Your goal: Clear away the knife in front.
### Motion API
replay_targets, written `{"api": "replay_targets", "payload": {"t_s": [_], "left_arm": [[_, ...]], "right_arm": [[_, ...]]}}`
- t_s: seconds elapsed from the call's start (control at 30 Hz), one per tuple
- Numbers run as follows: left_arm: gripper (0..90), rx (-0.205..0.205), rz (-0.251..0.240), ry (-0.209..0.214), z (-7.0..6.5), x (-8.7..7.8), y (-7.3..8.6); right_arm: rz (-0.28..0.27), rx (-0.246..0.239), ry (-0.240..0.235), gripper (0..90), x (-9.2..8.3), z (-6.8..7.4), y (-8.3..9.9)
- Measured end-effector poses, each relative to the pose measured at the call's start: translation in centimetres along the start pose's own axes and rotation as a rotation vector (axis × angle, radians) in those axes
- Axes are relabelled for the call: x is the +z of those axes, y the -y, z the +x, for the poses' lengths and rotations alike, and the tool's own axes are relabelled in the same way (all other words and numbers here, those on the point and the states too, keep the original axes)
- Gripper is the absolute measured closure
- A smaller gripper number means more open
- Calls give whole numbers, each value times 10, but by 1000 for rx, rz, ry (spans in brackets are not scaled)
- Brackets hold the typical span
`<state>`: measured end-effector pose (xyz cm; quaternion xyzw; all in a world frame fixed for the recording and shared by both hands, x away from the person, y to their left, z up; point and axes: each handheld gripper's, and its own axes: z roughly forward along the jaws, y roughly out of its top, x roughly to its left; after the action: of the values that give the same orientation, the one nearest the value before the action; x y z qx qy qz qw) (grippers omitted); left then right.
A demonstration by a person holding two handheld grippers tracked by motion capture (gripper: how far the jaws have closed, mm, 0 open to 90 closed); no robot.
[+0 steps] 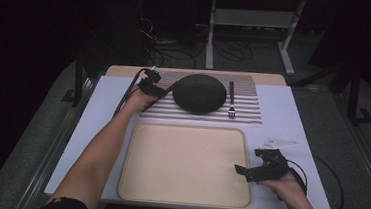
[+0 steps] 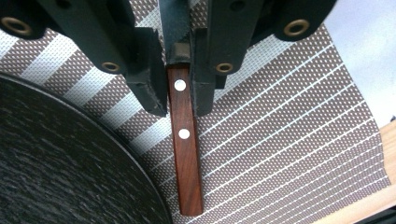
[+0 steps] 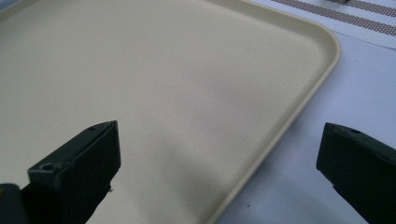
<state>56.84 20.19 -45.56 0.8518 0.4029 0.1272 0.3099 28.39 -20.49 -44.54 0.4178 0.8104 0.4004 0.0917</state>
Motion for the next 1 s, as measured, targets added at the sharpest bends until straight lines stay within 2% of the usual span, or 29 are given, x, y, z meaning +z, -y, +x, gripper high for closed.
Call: {"api": "replay_targets", "payload": {"t_s": [0.23, 0.5, 0.9, 1.0], "left_arm": [[775, -15, -1, -4, 0, 0, 1], [783, -7, 6, -35, -5, 0, -1], [783, -13, 26, -51, -6, -1, -3], [783, -37, 18, -38, -4, -5, -4]], "right_arm": [[-1, -1, 0, 0, 0, 0, 0], [-6, 3, -2, 0, -1, 0, 0], [-21, 17, -2, 0, -3, -1, 0], [-21, 17, -3, 0, -3, -1, 0]]}}
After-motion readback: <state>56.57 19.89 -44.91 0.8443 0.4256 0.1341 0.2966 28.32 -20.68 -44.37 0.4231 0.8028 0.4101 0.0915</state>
